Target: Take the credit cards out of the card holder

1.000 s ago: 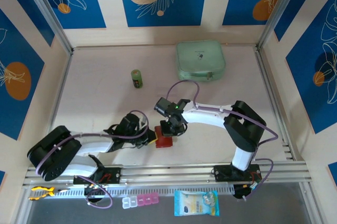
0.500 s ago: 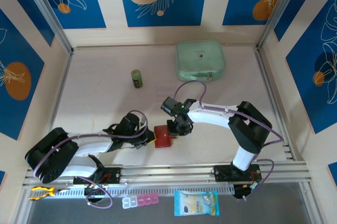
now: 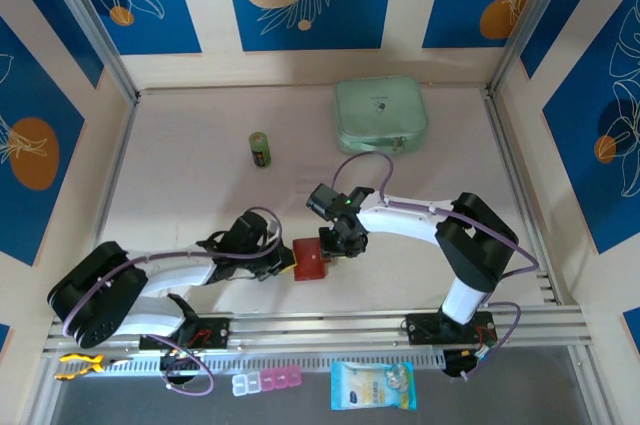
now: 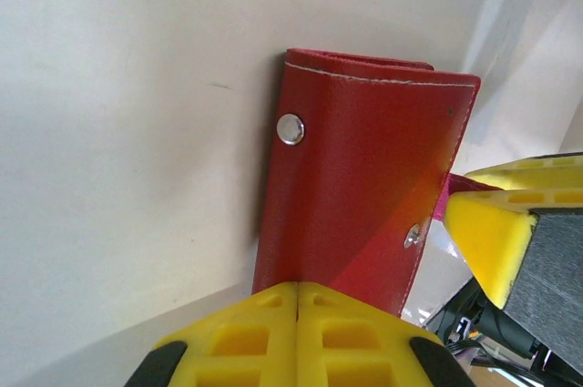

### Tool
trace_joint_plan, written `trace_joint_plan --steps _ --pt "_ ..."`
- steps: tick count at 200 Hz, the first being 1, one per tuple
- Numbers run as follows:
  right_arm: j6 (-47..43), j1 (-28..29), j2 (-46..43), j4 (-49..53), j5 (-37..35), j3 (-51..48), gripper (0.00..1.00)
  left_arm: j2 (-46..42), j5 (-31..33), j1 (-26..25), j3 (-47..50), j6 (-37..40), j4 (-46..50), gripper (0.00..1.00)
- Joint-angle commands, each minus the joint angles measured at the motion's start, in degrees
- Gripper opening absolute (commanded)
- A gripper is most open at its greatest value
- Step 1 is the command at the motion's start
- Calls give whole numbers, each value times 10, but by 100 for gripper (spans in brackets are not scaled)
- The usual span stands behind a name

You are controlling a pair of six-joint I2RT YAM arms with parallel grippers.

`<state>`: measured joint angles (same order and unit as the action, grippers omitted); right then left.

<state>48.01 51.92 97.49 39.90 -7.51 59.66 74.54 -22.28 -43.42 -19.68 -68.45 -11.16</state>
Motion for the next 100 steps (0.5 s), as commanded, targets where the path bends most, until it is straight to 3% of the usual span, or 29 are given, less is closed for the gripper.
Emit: trace_joint_plan --steps 1,100 --pt "-3 -4 17 -3 9 9 30 -11 -4 -5 -8 17 47 0" --pt "-13 -6 30 -30 26 5 13 -33 6 -5 -15 16 66 6"
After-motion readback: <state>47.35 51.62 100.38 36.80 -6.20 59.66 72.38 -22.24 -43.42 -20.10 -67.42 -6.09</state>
